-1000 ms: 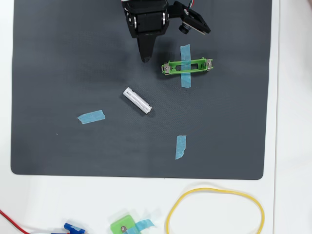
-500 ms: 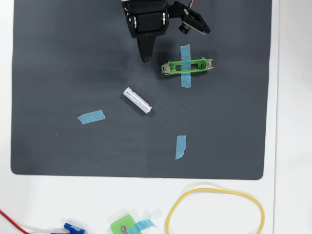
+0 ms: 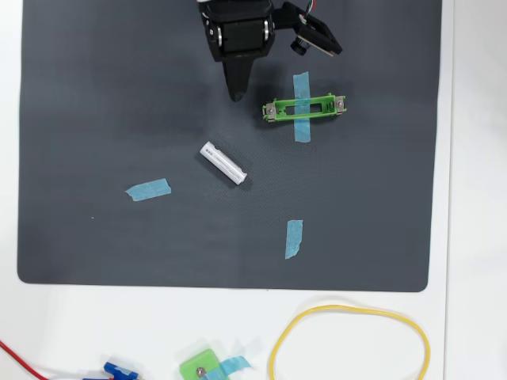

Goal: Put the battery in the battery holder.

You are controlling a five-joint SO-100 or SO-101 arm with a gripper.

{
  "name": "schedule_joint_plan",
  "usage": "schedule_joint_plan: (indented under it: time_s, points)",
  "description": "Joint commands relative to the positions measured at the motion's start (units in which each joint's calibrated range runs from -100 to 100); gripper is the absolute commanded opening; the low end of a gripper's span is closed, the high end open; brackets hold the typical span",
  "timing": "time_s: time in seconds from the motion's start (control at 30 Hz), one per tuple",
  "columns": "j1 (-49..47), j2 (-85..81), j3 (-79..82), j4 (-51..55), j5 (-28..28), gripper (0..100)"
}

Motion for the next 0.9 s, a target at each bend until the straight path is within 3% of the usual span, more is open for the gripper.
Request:
schedule_joint_plan:
  time_s: [0.0,0.53,0.87]
  points:
    - [-0.1,-0.1,-1.1,-0.1,-0.1,0]
    - [0.8,1.1,-9.9,0.2,-2.3,0]
    - [1.0,25.0,-25.3,-0.5,-7.1,0]
